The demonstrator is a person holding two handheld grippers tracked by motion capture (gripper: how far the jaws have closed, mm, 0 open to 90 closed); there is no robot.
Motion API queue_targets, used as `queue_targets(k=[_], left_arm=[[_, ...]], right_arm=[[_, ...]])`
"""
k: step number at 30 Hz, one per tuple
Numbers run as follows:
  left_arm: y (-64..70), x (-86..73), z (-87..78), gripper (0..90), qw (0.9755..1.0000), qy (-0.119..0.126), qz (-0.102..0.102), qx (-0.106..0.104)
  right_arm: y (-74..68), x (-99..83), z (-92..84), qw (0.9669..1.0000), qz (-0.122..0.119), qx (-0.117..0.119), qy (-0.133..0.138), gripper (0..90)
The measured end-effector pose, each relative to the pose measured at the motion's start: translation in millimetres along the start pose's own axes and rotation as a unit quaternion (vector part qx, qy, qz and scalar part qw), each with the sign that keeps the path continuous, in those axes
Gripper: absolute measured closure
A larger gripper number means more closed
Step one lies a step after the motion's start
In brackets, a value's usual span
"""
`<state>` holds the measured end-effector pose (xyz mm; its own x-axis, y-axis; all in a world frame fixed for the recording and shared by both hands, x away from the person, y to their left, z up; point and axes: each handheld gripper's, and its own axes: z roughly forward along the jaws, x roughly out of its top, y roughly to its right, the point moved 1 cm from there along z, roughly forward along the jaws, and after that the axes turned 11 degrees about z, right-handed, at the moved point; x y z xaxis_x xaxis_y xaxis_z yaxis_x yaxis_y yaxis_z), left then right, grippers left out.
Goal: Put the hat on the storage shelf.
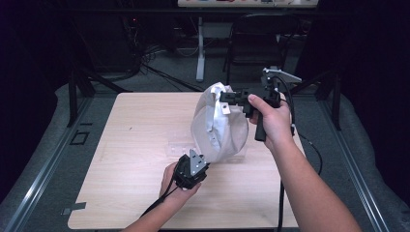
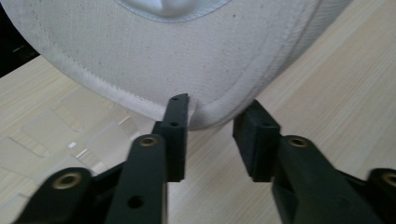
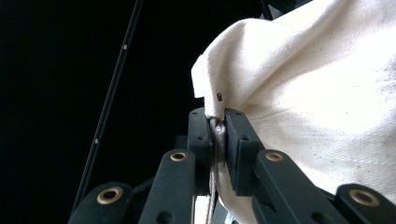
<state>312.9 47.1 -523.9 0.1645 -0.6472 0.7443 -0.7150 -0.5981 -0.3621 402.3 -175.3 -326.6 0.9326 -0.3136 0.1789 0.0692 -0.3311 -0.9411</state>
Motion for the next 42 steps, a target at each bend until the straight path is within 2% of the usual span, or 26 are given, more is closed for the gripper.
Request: queue_targets(k=[6, 15, 21, 28, 33, 39, 42], left_arm=[[-10.2, -2.5, -2.9, 77.9, 0.9998, 0.009, 0.004, -0.015], [-31.0, -6.6, -2.2, 82.4, 0.9977, 0.029, -0.033, -0.052], [-35.1, -8.8, 3.0, 82.6, 0.9967, 0.031, -0.047, -0.058], [-35.2, -10.3, 10.6, 82.7, 0.9963, 0.031, -0.061, -0.052], [-37.6, -11.6, 17.5, 82.5, 0.9944, 0.033, -0.083, -0.057], [-38.4, -11.8, 19.5, 82.7, 0.9936, 0.036, -0.093, -0.053], [-37.5, -12.6, 21.5, 82.6, 0.9924, 0.030, -0.103, -0.060]], right_arm=[[-1.8, -0.1, -0.2, 1.0000, 0.001, 0.002, 0.003, 81.6], [-2.1, 2.4, 2.4, 1.0000, 0.000, 0.002, 0.007, 81.5], [1.4, 5.0, 7.0, 1.0000, 0.002, 0.000, 0.006, 81.5], [9.1, 11.6, 13.0, 0.9999, 0.010, -0.005, 0.008, 81.5], [14.1, 16.5, 17.0, 0.9998, 0.015, -0.005, 0.009, 81.5], [20.1, 21.4, 23.4, 0.9998, 0.020, -0.006, 0.006, 81.5], [20.4, 22.4, 27.2, 0.9997, 0.024, -0.006, 0.006, 81.5]])
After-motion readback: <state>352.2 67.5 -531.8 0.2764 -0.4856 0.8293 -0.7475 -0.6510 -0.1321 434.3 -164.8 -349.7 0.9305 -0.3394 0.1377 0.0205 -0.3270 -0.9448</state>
